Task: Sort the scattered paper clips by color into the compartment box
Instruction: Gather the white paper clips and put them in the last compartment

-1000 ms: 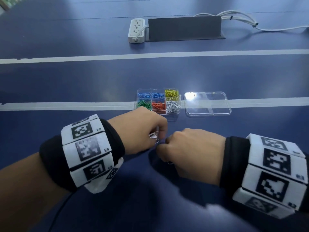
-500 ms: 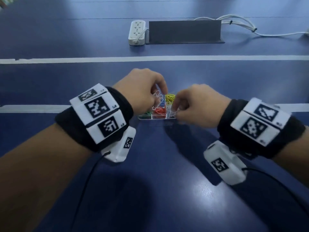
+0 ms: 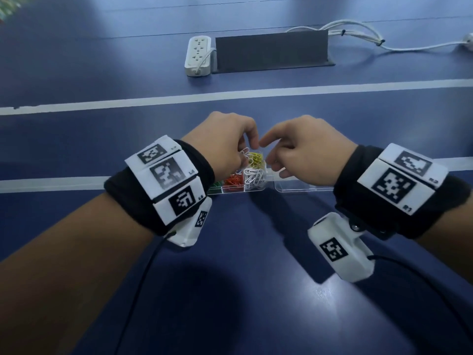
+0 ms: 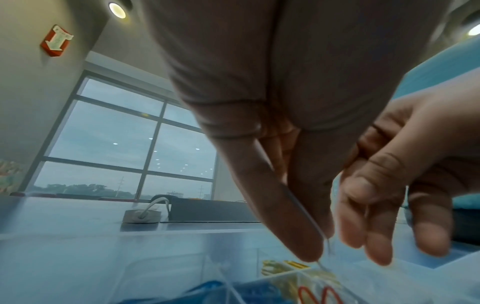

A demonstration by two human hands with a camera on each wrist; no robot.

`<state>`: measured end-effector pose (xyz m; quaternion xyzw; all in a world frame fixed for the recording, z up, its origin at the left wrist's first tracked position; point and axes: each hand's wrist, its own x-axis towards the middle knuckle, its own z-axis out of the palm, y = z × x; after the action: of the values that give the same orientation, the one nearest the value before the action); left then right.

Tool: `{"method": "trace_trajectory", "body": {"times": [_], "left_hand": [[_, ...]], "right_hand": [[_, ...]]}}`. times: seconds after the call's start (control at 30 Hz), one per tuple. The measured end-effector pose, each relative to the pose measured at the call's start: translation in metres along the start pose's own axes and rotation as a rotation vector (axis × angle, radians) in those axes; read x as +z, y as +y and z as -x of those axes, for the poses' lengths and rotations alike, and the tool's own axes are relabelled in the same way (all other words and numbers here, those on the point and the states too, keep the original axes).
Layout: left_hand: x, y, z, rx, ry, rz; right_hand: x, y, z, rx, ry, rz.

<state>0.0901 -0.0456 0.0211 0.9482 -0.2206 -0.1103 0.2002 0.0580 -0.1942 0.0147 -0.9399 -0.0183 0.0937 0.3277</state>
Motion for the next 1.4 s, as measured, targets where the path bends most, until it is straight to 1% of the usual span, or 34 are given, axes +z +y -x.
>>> {"method": "trace_trajectory", "body": {"times": [0.13, 0.23, 0.4, 0.57, 0.73, 0.83, 1.0, 1.07, 1.17, 1.23, 1.3, 1.4], "left_hand": [[0.006, 0.013, -0.004, 0.042, -0.026, -0.094], [0.008, 0.02, -0.006, 0.059, -0.056, -0.126], [0.007, 0.023, -0.006, 0.049, -0.062, -0.14], [0.006, 0.019, -0.001, 0.046, -0.041, -0.138], [0.007, 0.009, 0.006, 0.028, -0.015, -0.021], [0.011, 0.005, 0.01, 0.035, -0.016, 0.03], [0.012, 0.003, 0.011, 0.058, -0.027, 0.116], [0.01, 0.002, 0.011, 0.067, -0.005, 0.137], [0.005, -0.003, 0.015, 0.059, 0.038, 0.152], [0.003, -0.007, 0.02, 0.059, 0.031, 0.121], [0.002, -0.013, 0.024, 0.057, 0.014, 0.065], [-0.005, -0.028, 0.028, 0.012, 0.012, -0.017]], "right_hand": [[-0.003, 0.014, 0.002, 0.031, 0.038, -0.01], [-0.005, 0.022, 0.007, 0.044, 0.017, -0.011], [-0.001, 0.028, 0.012, 0.008, 0.005, 0.015], [0.001, 0.029, 0.015, -0.045, -0.009, 0.099], [0.007, 0.019, 0.021, -0.133, -0.097, 0.226], [0.011, 0.015, 0.023, -0.166, -0.1, 0.332], [0.012, 0.011, 0.022, -0.163, -0.084, 0.31], [0.011, 0.014, 0.021, -0.168, -0.086, 0.295], [0.006, 0.019, 0.017, -0.117, -0.057, 0.29], [0.004, 0.02, 0.016, -0.115, -0.09, 0.368], [0.008, 0.016, 0.019, -0.14, -0.165, 0.442], [0.02, 0.009, 0.023, -0.238, -0.261, 0.582]]}}
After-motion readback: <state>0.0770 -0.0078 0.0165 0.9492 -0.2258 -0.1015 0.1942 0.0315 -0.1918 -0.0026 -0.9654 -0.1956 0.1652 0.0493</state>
